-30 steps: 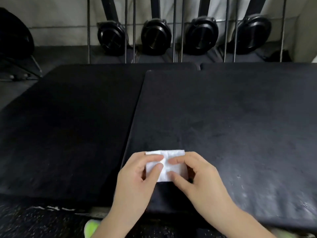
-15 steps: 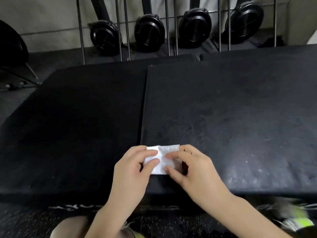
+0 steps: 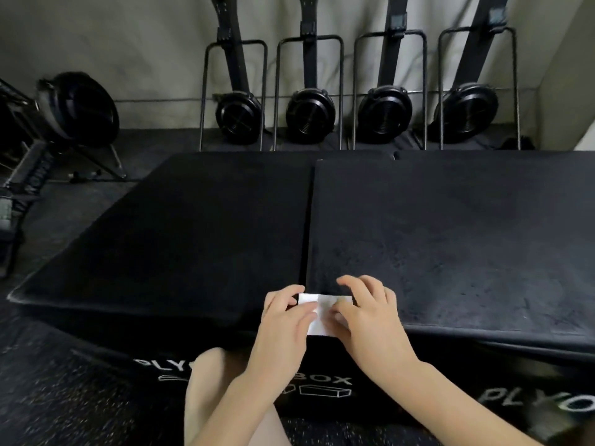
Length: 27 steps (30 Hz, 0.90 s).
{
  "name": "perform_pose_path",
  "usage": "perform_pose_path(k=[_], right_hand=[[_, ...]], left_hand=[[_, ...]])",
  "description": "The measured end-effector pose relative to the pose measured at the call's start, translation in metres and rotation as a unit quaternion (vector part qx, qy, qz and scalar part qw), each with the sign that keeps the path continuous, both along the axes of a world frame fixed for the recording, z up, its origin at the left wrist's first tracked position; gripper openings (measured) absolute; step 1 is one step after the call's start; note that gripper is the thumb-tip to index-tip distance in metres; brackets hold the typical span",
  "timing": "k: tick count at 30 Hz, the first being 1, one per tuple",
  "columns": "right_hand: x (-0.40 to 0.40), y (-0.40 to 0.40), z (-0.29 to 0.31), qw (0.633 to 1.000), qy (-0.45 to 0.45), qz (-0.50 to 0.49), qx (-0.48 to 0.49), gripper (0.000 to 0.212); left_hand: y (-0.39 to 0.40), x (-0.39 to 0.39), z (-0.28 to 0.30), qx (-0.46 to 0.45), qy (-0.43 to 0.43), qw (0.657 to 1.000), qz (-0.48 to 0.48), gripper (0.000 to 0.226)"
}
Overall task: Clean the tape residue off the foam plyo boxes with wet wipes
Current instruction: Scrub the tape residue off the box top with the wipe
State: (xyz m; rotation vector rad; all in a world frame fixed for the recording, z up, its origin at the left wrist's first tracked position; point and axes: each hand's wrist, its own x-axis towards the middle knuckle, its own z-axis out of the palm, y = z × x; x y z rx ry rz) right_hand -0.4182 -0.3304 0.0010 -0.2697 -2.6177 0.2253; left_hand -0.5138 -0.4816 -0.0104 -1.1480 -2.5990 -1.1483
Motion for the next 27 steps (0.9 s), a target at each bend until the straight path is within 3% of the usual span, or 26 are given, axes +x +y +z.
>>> perform_pose_path(k=[5,11,14,22,27], right_hand=[[0.006,0.016,-0.018,0.996,0.009,0.089,0.023,0.011],[0.005,0.024,-0.026,0.993,0.041,0.106,0.017,0.022],[-0.001,0.029,-0.029,0.992,0.043,0.115,0.001,0.011],[-0.034,0.047,-0.022,0.995,0.025,0.092,-0.036,0.007],[-0.052,0.06,-0.018,0.994,0.021,0.071,-0.081,0.008]], left_hand=[[-0.004,-0.003,-0.008,-0.047,0.099,0.99,-0.092,0.027],[0.0,-0.015,-0.019,0.03,0.079,0.994,-0.071,0.023],[0.004,-0.021,-0.02,0.02,0.086,0.993,-0.077,0.021],[0.039,-0.035,0.013,-0.014,0.154,0.984,-0.083,0.024],[0.049,-0.051,0.012,-0.139,0.11,0.981,-0.072,0.023]])
